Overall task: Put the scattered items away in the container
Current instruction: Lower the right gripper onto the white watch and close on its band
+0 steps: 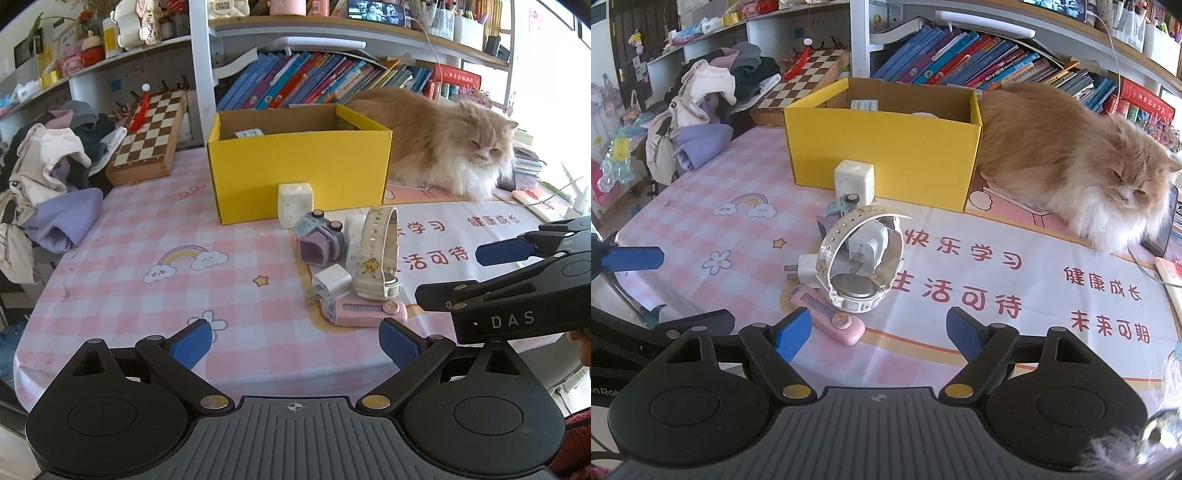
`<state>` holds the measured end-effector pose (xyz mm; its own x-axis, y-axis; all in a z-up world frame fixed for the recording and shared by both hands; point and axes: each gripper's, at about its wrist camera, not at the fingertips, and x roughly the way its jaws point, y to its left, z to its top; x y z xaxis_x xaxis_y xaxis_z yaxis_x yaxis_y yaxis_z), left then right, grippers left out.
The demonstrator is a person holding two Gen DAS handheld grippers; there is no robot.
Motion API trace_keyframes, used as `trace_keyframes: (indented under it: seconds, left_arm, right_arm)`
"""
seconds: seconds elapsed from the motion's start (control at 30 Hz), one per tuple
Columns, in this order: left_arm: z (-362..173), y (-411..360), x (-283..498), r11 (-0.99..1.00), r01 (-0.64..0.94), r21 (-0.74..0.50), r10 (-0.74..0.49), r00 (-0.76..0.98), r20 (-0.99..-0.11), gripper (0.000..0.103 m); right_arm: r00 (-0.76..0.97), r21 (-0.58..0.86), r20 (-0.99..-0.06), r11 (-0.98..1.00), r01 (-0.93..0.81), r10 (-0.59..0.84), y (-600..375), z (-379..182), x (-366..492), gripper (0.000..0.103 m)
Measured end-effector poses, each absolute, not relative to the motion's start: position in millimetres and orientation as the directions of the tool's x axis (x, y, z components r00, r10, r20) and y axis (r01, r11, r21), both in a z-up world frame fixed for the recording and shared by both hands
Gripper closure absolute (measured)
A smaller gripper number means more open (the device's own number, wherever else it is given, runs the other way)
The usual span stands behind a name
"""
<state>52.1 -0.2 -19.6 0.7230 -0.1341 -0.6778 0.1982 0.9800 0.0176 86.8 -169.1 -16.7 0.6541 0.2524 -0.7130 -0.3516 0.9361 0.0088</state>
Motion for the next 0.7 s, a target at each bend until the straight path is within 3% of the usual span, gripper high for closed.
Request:
trace_keyframes:
  seconds: [0.33, 0.6, 0.7]
  left_arm:
    - [-26.1, -2.4, 60.1, 0.977, 0.212, -0.009, -0.158, 0.7, -0.696, 0.004]
    - [-34.4, -8.8, 69.1, 0.975, 0.222, -0.019, -0.168, 0.672, -0.721, 0.005]
    - [-37.9, -15.3, 73.1, 0.97, 0.241, -0.014, -0.175, 0.664, -0.727, 0.005]
  right_arm:
    - [0.634, 0.02, -0.729, 0.934, -0.357, 0.258, -168.1, -21.3, 98.8, 0.027]
    - [0.582, 0.141, -0.754, 0.941, -0.308, 0.304, -175.1, -22.4, 119.9, 0.028]
    - [0.554, 0.18, -0.762, 0.932, -0.315, 0.334, -174.0, -24.8, 128.4, 0.041]
